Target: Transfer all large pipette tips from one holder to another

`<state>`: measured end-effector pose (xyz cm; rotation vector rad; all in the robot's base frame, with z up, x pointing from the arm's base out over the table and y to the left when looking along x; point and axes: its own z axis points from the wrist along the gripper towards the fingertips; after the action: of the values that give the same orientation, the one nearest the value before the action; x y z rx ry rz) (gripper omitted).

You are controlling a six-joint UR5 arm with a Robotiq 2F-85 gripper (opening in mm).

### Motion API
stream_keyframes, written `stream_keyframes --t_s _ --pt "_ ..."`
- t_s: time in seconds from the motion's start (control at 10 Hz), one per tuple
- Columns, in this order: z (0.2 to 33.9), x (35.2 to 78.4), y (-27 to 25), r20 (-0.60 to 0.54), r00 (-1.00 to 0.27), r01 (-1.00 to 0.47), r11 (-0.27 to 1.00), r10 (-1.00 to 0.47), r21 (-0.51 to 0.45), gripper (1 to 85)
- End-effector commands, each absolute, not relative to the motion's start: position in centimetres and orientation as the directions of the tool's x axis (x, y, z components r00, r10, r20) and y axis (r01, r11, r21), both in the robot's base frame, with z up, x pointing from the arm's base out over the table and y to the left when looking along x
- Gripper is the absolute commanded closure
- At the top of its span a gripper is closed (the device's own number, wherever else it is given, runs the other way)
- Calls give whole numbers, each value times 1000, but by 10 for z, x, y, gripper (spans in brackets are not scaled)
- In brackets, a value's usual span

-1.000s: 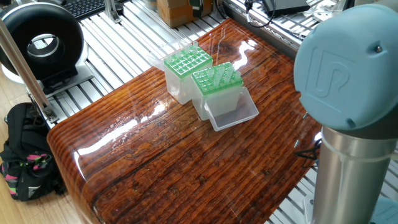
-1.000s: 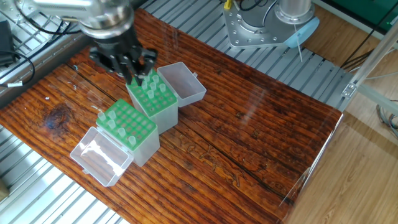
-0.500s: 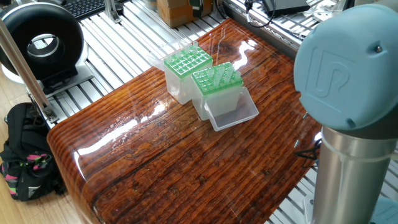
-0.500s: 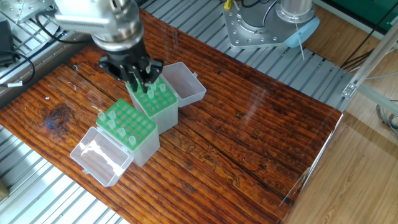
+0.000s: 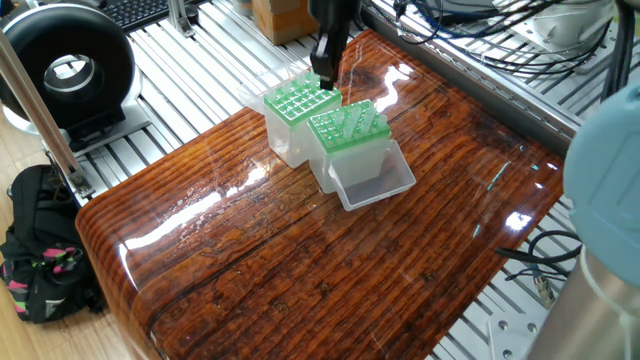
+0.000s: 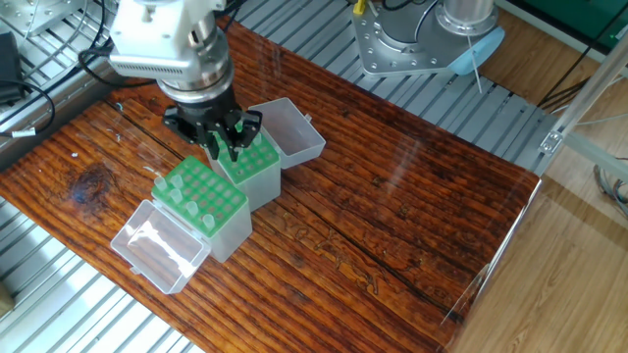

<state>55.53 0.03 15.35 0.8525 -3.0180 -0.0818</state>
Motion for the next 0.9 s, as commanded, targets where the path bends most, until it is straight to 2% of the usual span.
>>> stream_keyframes --t_s 0.0,0.8 --pt "146 549 6 -18 -860 -511 858 -511 58 547" --pt "140 529 -5 17 -873 -486 873 -487 44 547"
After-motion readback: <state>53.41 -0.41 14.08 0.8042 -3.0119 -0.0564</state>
